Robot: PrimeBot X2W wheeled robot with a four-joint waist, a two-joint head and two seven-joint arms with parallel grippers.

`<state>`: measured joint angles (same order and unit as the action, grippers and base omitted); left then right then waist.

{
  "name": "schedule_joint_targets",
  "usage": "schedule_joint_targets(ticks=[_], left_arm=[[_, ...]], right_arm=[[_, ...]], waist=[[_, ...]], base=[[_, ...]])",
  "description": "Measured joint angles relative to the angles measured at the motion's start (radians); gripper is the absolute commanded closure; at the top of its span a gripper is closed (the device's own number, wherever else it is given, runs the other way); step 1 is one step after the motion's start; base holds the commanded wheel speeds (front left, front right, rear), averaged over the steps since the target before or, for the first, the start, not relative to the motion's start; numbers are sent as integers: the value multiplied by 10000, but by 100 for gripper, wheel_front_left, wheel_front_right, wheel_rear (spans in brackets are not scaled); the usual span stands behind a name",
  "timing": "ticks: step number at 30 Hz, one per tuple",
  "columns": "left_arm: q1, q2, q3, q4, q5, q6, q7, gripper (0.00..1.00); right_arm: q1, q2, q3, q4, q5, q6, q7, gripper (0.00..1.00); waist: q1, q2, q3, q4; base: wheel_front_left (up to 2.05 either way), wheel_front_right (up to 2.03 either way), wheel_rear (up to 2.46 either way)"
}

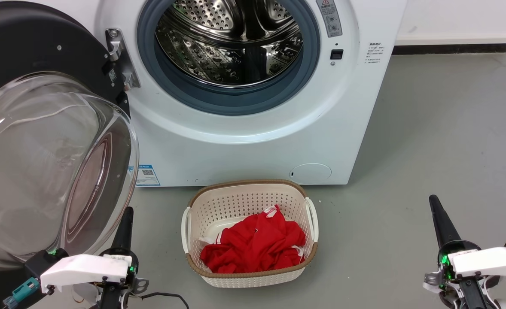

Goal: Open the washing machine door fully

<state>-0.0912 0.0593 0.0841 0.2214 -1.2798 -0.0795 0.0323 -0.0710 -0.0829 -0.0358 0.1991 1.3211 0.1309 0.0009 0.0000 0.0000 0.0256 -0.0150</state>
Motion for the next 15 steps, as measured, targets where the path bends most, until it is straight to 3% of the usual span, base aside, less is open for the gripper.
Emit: schedule_joint_targets(ticks=[15], left_arm=[[-22, -33, 130, 88, -1296, -194, 316, 100]], right_arm=[[-114, 4, -150, 174, 1264, 0, 307, 100]], waist=[[0, 0, -80, 53]], base=[[0, 0, 0]])
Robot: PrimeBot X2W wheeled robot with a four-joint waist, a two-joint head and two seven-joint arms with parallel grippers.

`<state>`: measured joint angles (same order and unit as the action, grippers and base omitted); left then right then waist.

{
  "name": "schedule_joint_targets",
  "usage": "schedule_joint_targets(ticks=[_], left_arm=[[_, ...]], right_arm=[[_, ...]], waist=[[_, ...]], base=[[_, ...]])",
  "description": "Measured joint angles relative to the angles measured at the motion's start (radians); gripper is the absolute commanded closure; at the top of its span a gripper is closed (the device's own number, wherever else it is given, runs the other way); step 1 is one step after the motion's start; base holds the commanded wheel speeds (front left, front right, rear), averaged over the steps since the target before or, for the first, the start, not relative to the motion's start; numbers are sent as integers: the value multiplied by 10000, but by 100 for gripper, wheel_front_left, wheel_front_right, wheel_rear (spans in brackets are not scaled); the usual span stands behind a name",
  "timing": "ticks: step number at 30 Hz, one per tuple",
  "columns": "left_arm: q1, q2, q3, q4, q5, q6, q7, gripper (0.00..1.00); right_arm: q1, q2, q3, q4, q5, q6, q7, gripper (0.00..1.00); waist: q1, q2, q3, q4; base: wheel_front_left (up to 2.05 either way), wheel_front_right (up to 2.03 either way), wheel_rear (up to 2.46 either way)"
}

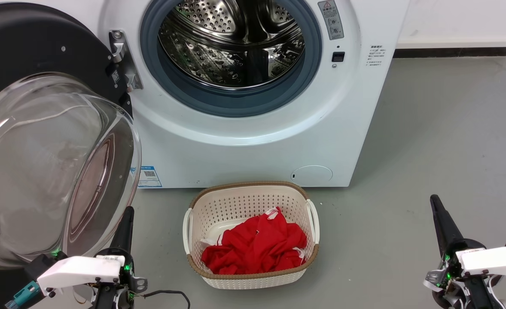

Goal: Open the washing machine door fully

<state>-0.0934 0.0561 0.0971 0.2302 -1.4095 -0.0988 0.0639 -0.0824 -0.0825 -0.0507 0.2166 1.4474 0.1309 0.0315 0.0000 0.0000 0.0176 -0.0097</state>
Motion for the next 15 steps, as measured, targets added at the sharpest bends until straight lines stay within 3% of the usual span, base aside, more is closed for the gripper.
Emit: schedule_joint_targets(ticks=[15], left_arm=[[-90, -33, 88, 82, -1162, -171, 299, 100]], right_arm=[[-57, 12, -132, 142, 1124, 0, 305, 100]], waist=[[0, 0, -80, 53]], base=[[0, 0, 0]])
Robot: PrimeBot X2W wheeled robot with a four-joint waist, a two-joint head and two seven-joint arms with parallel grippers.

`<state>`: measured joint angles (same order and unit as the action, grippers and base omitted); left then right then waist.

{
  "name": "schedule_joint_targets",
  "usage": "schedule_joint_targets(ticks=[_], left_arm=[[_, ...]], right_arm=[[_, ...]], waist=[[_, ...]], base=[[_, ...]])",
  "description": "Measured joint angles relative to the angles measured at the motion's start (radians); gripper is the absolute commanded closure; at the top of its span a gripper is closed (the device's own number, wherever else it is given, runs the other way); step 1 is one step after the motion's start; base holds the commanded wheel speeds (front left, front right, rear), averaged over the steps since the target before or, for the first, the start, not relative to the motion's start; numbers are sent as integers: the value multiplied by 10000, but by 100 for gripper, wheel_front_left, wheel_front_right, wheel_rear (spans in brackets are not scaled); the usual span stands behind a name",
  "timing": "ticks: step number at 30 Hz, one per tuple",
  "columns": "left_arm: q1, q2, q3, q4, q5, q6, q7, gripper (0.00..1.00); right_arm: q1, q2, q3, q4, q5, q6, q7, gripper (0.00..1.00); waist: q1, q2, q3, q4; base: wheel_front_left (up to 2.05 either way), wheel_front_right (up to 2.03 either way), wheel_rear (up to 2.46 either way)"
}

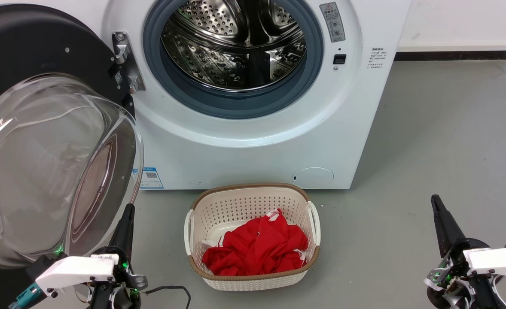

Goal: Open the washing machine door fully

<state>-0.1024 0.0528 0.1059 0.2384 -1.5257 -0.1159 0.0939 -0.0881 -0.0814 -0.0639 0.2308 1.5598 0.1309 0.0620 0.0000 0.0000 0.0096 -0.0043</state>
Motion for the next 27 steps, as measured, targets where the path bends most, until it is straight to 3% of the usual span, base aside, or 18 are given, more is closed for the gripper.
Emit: schedule_joint_targets(ticks=[14, 27], left_arm=[[-23, -19, 77, 73, -865, -136, 209, 100], [-26, -21, 79, 77, -865, -151, 209, 100]], right_arm=[[-113, 19, -119, 111, 832, 0, 199, 100], [-114, 58, -173, 123, 817, 0, 265, 100]], waist=[[0, 0, -65, 44], [0, 0, -65, 43]], base=[[0, 0, 0], [0, 0, 0]])
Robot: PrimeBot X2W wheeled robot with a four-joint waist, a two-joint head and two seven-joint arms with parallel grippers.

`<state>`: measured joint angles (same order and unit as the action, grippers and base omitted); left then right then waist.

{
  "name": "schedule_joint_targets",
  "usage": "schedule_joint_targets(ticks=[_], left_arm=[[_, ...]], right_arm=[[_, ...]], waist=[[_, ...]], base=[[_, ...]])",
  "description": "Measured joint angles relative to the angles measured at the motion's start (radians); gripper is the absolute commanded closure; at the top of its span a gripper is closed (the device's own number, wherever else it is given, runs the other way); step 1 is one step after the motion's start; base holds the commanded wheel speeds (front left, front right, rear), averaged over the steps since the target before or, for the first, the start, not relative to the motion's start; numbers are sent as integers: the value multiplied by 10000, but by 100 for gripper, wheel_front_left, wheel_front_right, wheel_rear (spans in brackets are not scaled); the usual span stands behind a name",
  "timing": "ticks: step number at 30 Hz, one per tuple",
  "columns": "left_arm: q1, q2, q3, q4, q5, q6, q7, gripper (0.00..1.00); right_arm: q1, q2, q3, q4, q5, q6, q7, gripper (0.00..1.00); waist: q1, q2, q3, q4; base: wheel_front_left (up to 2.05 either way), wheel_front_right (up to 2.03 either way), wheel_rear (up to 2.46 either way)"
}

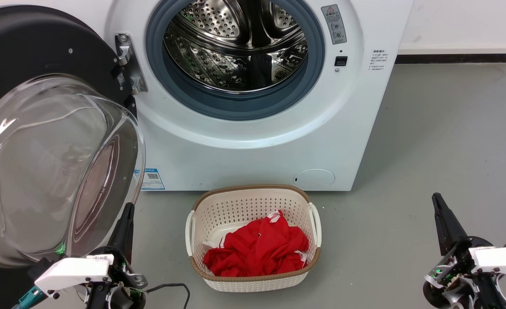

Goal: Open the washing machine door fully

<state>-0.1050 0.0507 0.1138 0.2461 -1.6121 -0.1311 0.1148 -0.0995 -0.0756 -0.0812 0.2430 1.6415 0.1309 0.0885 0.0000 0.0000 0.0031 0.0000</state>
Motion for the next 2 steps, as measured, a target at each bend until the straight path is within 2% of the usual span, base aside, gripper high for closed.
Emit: schedule_joint_targets(ticks=[2], left_arm=[[0, 0, 0, 0, 0, 0, 0, 100]], right_arm=[[0, 8, -8, 0, -2, 0, 2, 100]], waist=[[0, 0, 0, 0]], base=[[0, 0, 0]])
